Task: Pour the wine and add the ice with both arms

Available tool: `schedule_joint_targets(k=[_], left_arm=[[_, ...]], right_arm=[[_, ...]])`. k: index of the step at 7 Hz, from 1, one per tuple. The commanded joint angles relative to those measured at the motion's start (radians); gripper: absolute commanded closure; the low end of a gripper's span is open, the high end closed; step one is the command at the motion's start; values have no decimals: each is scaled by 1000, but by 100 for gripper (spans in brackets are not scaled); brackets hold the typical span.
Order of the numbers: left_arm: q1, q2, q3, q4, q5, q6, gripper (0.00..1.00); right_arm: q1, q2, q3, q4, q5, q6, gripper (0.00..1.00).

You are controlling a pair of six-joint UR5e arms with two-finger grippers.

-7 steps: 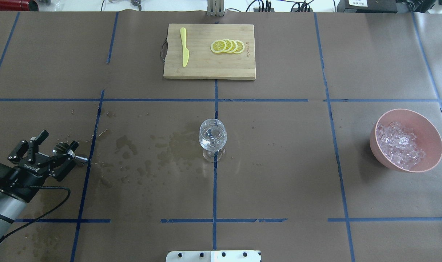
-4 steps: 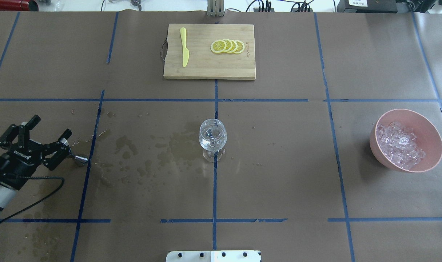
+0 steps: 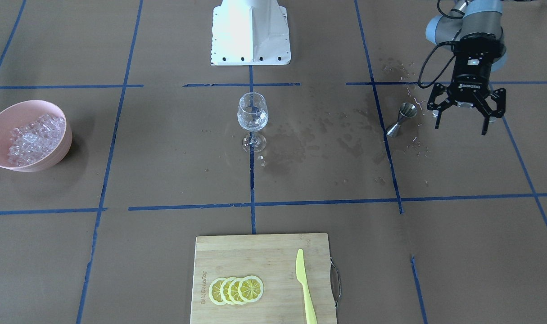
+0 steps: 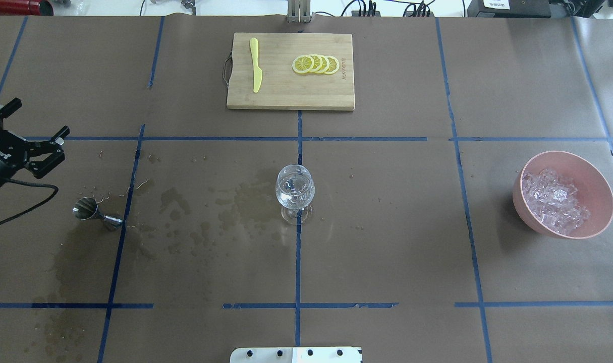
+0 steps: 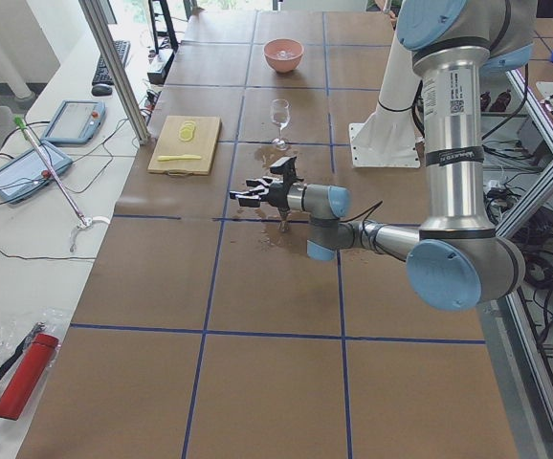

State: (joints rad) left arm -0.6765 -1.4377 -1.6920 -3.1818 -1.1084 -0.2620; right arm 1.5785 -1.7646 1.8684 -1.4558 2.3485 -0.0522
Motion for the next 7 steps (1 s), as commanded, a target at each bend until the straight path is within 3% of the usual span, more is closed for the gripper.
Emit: schedule_joint_targets(k=[1, 4, 5, 7], left_arm=[[-290, -55, 2, 229, -349, 114, 0], [-545, -160, 3, 631, -615, 131, 0], [-607, -152, 18, 687, -716, 121, 0], [-678, -156, 9, 1012, -781, 127, 0]], right_arm=[[0, 1, -2, 0, 0, -1, 0], [0, -1, -3, 0, 0, -3, 0], [0, -3, -3, 0, 0, -3, 0], [0, -6, -3, 2, 0, -5, 0]])
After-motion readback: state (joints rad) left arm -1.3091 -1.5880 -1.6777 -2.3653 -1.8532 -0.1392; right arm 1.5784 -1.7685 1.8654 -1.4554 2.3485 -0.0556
